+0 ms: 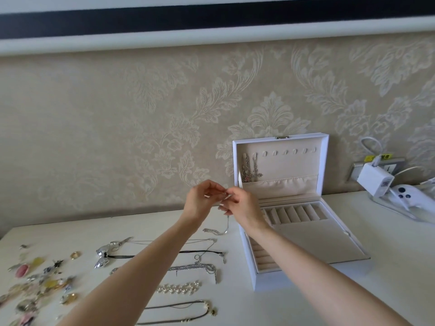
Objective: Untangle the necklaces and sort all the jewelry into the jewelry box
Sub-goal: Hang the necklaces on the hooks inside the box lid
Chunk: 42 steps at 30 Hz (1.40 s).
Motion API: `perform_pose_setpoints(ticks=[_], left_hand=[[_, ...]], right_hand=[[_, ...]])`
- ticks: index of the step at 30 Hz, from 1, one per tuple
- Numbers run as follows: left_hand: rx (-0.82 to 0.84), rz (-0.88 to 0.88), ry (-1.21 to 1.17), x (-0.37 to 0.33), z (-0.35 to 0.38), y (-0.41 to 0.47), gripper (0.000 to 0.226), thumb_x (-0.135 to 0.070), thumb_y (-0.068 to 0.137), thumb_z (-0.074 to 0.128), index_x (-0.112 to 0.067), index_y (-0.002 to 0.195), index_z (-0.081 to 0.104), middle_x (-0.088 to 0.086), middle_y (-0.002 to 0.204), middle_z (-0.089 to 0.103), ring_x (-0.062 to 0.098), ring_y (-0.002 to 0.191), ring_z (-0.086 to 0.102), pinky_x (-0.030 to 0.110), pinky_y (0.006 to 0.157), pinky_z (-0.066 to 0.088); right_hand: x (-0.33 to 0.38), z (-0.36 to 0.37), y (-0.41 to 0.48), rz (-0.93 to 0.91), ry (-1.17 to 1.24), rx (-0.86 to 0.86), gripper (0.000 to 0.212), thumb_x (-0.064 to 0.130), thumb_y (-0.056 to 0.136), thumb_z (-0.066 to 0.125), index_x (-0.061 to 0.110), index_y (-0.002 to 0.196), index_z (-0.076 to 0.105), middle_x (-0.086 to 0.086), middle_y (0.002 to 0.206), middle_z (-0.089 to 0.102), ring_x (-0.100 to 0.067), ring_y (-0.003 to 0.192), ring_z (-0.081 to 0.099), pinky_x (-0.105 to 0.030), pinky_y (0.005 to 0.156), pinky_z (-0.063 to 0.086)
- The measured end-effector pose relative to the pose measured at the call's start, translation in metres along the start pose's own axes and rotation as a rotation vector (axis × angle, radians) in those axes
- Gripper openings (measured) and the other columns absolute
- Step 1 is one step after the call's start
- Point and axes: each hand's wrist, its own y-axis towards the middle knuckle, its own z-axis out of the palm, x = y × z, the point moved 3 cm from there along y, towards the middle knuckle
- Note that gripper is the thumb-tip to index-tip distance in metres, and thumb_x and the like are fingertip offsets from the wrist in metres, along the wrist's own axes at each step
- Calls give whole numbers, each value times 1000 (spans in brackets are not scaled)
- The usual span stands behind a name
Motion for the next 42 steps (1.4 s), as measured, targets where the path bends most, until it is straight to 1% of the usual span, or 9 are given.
perform_pose_setpoints(ticks=[4, 8, 13, 17, 24, 30, 34, 39, 42], left_hand=[[-27, 46, 55, -13, 8, 1, 18, 1, 78, 68, -16, 77, 66, -5, 71, 68, 10, 70, 62, 26, 72, 49], [-51, 79, 44, -30, 12, 4, 18, 0, 81, 66, -18, 78, 63, -4, 69, 64, 9, 67, 60, 18, 61, 48], [-48, 96, -13, -48, 19, 10, 20, 0, 81, 67, -19, 76, 63, -2, 69, 65, 12, 66, 63, 26, 70, 52], [33, 89, 26, -56, 26, 12, 19, 2, 84, 62, -16, 80, 64, -3, 70, 65, 13, 69, 67, 28, 76, 55], [150, 65, 117, -60, 37, 8, 10, -1, 90, 56, -6, 83, 62, -1, 70, 64, -3, 52, 60, 9, 54, 44], [270, 6, 233, -49, 47, 4, 18, -6, 91, 54, -12, 77, 64, 7, 74, 69, 13, 67, 64, 32, 78, 55], [303, -25, 366, -39, 52, 2, 10, -13, 88, 61, -9, 85, 70, 9, 83, 73, 19, 83, 68, 38, 90, 51], [291, -37, 367, -38, 55, -1, 9, -17, 85, 66, -15, 92, 70, 4, 82, 74, 13, 86, 67, 31, 89, 50], [335, -97, 214, -42, 58, -5, 13, -17, 87, 61, -11, 96, 69, 5, 79, 73, 11, 82, 63, 20, 77, 48]], right_hand=[[8, -15, -3, -9, 69, -96, 11, -7, 85, 61, 4, 82, 64, -9, 64, 65, -10, 54, 63, -25, 55, 54], [19, -33, -2, -12, 104, -144, 3, -9, 82, 64, -10, 84, 64, -13, 65, 64, -7, 52, 64, -20, 52, 53], [35, -51, 2, -83, -54, -258, 14, 8, 76, 73, 18, 67, 67, -3, 70, 69, -18, 69, 63, -32, 72, 50], [56, -64, -1, -33, 162, -194, 15, 7, 83, 64, 8, 69, 61, -11, 67, 62, -20, 67, 57, -32, 73, 47], [78, -76, -1, 3, 283, -76, 25, 22, 88, 59, 12, 66, 53, -4, 56, 53, -13, 53, 48, -23, 58, 41], [84, -85, 1, -1, 362, -83, 14, 17, 87, 63, 10, 75, 60, -2, 59, 56, -16, 56, 51, -30, 64, 44], [85, -86, -1, -8, 364, -67, 11, 15, 87, 64, 10, 77, 62, -3, 61, 58, -16, 54, 53, -26, 59, 47], [85, -84, -2, 7, 382, -47, 9, 14, 88, 63, 9, 80, 62, -6, 64, 62, -18, 58, 58, -29, 61, 51], [86, -83, -4, 10, 389, -41, 8, 13, 88, 62, 8, 82, 62, -9, 67, 66, -19, 60, 61, -29, 63, 53]])
